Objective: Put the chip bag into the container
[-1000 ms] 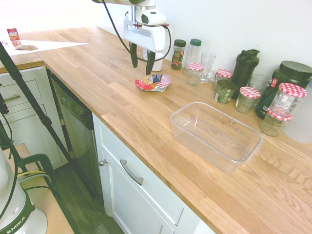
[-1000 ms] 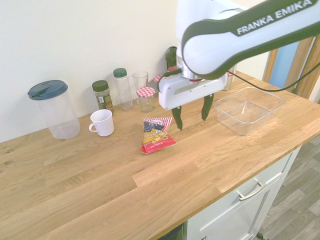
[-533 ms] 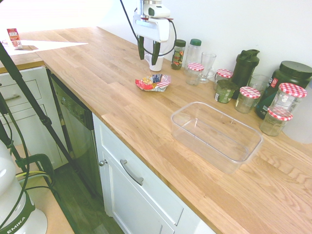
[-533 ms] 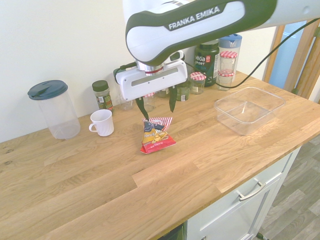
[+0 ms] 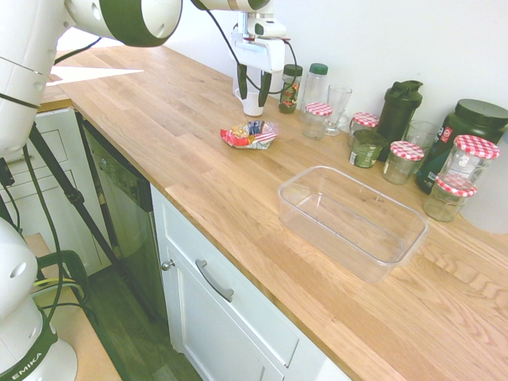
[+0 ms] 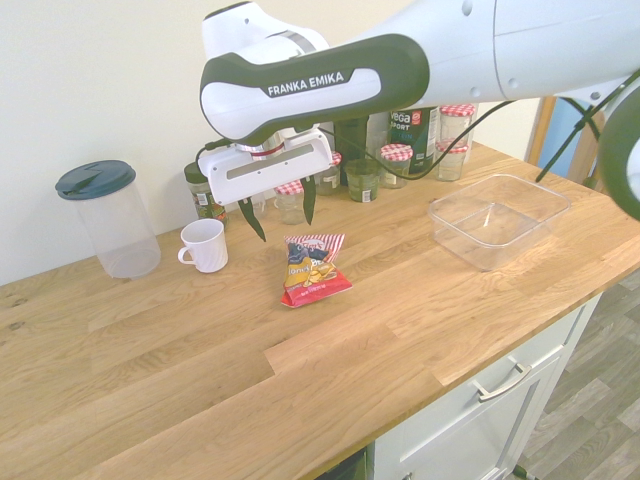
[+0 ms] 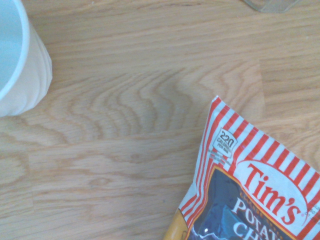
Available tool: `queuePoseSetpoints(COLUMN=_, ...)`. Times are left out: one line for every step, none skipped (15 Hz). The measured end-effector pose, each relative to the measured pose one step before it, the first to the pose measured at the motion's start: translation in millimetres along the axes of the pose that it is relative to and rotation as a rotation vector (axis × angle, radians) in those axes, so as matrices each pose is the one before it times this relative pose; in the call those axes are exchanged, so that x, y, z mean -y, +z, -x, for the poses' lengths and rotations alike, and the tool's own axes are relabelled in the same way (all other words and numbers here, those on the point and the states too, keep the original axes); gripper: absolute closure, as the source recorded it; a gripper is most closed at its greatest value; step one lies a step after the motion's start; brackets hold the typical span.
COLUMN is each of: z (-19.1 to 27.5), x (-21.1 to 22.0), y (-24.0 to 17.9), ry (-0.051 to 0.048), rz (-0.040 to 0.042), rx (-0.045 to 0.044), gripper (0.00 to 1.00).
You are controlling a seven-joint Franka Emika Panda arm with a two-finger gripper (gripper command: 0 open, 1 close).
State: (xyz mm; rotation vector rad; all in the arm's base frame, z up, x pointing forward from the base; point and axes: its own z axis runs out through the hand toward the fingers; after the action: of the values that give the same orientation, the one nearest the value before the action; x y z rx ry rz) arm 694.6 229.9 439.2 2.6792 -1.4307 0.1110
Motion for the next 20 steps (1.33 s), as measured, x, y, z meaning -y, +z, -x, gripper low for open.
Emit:
queuePoseSetpoints(z=-2.78, x=2.84, y=7.26, ry=0.00349, rz=0.00827, rx=0.00282, gripper=0.00)
queuePoseSetpoints(z=-3.10, x=2.14, y=8.60, ry=0.00336, rz=0.00889, rx=0.00233, gripper=0.00)
queuePoseSetpoints(z=-3.71, x=1.10, y=8.92, ry=0.00379, rz=0.01014, rx=0.00288, gripper=0.00)
queuePoseSetpoints(z=-3.47, x=0.63, y=9.03, ry=0.00356, rz=0.00999, rx=0.00360, gripper=0.00)
queuePoseSetpoints(z=-3.52, x=0.43, y=7.50, ry=0.00368, rz=0.00742, rx=0.00405, gripper=0.00)
queuePoseSetpoints(z=-3.63, x=0.12, y=6.59, ry=0.00261, rz=0.00662, rx=0.00501, gripper=0.00)
queuePoseSetpoints(z=-2.39, x=0.07, y=4.76, ry=0.00065, rz=0.00497, rx=0.00530, gripper=0.00)
queuePoseSetpoints(z=-1.20, x=0.20, y=3.72, ry=-0.00215, rz=0.00382, rx=0.00553, gripper=1.00)
queuePoseSetpoints(z=-0.75, x=0.10, y=3.27, ry=-0.00446, rz=0.00399, rx=0.00413, gripper=1.00)
queuePoseSetpoints(z=-0.27, x=-0.04, y=2.63, ry=-0.00310, rz=0.00388, rx=0.00190, gripper=1.00)
queuePoseSetpoints(z=-0.29, x=-0.28, y=2.20, ry=-0.00250, rz=0.00395, rx=0.00122, gripper=1.00)
queuePoseSetpoints(z=-0.35, x=-0.45, y=1.82, ry=-0.00213, rz=0.00357, rx=0.00109, gripper=1.00)
queuePoseSetpoints(z=-0.92, x=-0.46, y=0.99, ry=-0.00091, rz=0.00183, rx=0.00066, gripper=1.00)
queuePoseSetpoints(z=-0.91, x=-0.41, y=0.84, ry=-0.00006, rz=0.00153, rx=0.00061, gripper=1.00)
queuePoseSetpoints(z=-1.26, x=-0.53, y=0.82, ry=0.00074, rz=0.00149, rx=0.00085, gripper=1.00)
queuePoseSetpoints(z=-1.35, x=-0.59, y=1.10, ry=0.00103, rz=0.00189, rx=0.00088, gripper=1.00)
queuePoseSetpoints(z=-1.69, x=-0.63, y=1.25, ry=0.00061, rz=0.00145, rx=0.00074, gripper=1.00)
queuePoseSetpoints(z=-0.96, x=-0.29, y=1.24, ry=-0.00135, rz=0.00045, rx=0.00036, gripper=1.00)
queuePoseSetpoints(z=-0.41, x=-0.11, y=0.43, ry=-0.00103, rz=0.00008, rx=0.00013, gripper=1.00)
queuePoseSetpoints(z=-0.13, x=-0.08, y=-0.20, ry=-0.00106, rz=-0.00028, rx=-0.00004, gripper=1.00)
